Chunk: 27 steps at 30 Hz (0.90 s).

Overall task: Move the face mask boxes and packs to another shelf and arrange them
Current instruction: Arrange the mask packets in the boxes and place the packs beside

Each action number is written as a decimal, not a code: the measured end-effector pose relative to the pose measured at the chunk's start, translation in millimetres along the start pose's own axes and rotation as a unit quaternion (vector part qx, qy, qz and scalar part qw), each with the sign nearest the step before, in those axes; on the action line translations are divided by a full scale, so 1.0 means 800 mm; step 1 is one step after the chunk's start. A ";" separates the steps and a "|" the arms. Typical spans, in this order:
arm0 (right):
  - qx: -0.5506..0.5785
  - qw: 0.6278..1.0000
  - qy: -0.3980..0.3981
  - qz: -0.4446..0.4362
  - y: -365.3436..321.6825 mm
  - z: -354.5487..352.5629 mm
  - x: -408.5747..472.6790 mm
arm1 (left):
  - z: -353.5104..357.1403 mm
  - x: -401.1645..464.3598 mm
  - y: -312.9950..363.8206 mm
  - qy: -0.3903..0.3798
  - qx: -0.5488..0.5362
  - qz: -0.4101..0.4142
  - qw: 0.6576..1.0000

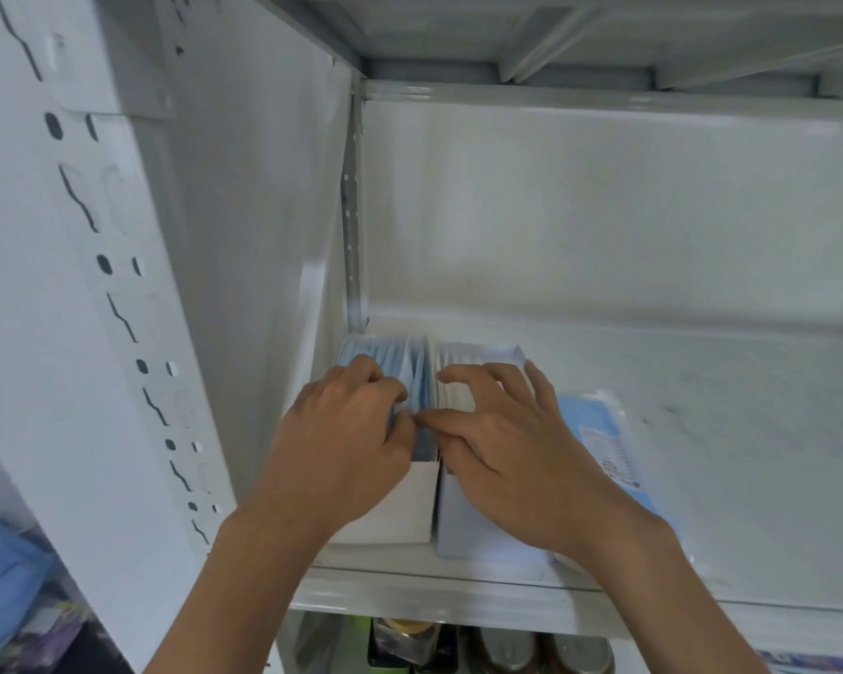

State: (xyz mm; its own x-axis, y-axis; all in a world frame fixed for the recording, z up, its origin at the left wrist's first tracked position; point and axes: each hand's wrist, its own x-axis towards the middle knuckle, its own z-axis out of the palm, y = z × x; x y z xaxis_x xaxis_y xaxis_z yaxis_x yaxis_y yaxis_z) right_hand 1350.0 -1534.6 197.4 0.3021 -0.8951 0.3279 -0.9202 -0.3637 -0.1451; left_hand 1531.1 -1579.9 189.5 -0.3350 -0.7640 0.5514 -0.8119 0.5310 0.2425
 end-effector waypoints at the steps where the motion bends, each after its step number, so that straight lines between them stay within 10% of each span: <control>1: 0.010 1.000 0.007 0.000 0.000 0.001 0.000 | -0.002 0.003 0.002 -0.001 0.005 0.001 1.000; 10: 0.140 0.971 0.158 0.111 0.017 0.013 0.007 | -0.012 0.017 0.008 -0.121 -0.041 0.030 0.991; 27: 0.107 0.976 0.152 0.114 0.013 0.012 0.003 | -0.011 0.035 0.004 -0.238 -0.010 -0.049 0.970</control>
State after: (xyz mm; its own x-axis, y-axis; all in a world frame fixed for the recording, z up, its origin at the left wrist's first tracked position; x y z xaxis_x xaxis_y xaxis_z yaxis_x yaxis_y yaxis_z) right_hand 1343.6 -1542.7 187.9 -0.0230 -0.8527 0.5219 -0.8721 -0.2381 -0.4274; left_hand 1523.3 -1596.6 212.5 -0.4429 -0.8915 0.0955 -0.8432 0.4504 0.2934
